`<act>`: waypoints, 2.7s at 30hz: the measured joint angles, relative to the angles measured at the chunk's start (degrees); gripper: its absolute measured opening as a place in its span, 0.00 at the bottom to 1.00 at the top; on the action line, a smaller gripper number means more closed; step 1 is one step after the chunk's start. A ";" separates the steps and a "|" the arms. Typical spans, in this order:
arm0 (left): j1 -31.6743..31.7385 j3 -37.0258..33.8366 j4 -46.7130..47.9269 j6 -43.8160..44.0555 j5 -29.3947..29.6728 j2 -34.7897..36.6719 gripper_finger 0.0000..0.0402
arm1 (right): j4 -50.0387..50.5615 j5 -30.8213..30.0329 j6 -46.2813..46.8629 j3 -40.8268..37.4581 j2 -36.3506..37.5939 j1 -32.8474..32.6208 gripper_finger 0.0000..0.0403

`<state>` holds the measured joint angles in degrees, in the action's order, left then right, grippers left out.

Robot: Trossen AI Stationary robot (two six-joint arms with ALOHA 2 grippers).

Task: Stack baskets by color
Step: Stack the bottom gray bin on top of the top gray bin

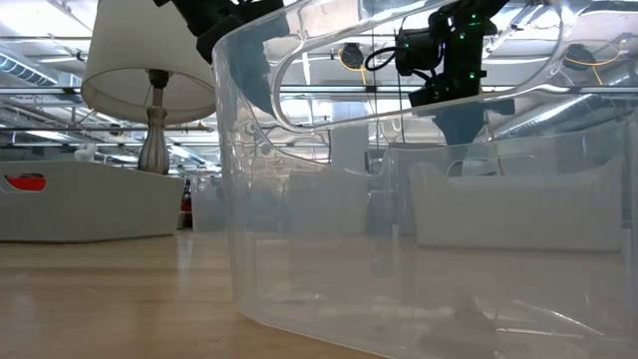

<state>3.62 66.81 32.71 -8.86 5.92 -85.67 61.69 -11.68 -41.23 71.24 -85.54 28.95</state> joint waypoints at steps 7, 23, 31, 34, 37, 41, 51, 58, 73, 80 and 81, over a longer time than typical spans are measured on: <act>0.00 0.00 0.00 0.13 0.00 0.00 0.04 | 0.02 0.00 0.00 0.02 0.00 0.00 0.02; 0.00 0.00 0.00 0.13 0.00 0.00 0.04 | 0.13 1.05 0.49 0.02 0.00 0.03 0.02; 0.00 0.00 0.02 0.13 0.02 0.00 0.04 | 0.05 2.86 1.55 0.04 0.00 1.26 0.02; 0.00 0.00 0.02 0.12 0.01 0.00 0.04 | 0.04 2.84 1.57 0.04 0.00 1.49 0.02; 0.00 0.00 0.02 0.11 0.00 0.00 0.04 | 0.00 2.89 1.53 0.04 0.00 1.46 0.02; 0.00 0.00 0.02 0.10 0.01 0.00 0.04 | 0.02 2.95 1.55 0.04 0.00 1.46 0.02; 0.00 0.00 0.02 0.11 0.00 0.00 0.04 | 0.25 4.44 1.11 0.04 0.00 1.46 0.02; 0.00 0.00 0.02 0.11 0.00 0.00 0.04 | 0.24 4.42 1.11 0.04 0.00 1.46 0.03; -0.01 0.00 0.02 0.09 0.00 0.00 0.04 | -0.99 4.28 1.54 0.04 0.00 1.46 0.15; -0.01 0.00 0.02 0.02 0.00 0.00 0.04 | -1.49 4.28 3.02 0.04 0.00 1.46 0.26; 0.00 0.00 0.02 0.02 0.00 0.00 0.04 | -1.57 4.28 3.05 0.04 0.00 1.46 0.28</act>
<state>3.62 66.81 32.73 -8.85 5.91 -85.67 60.12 -7.40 -38.19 71.29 -85.54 30.41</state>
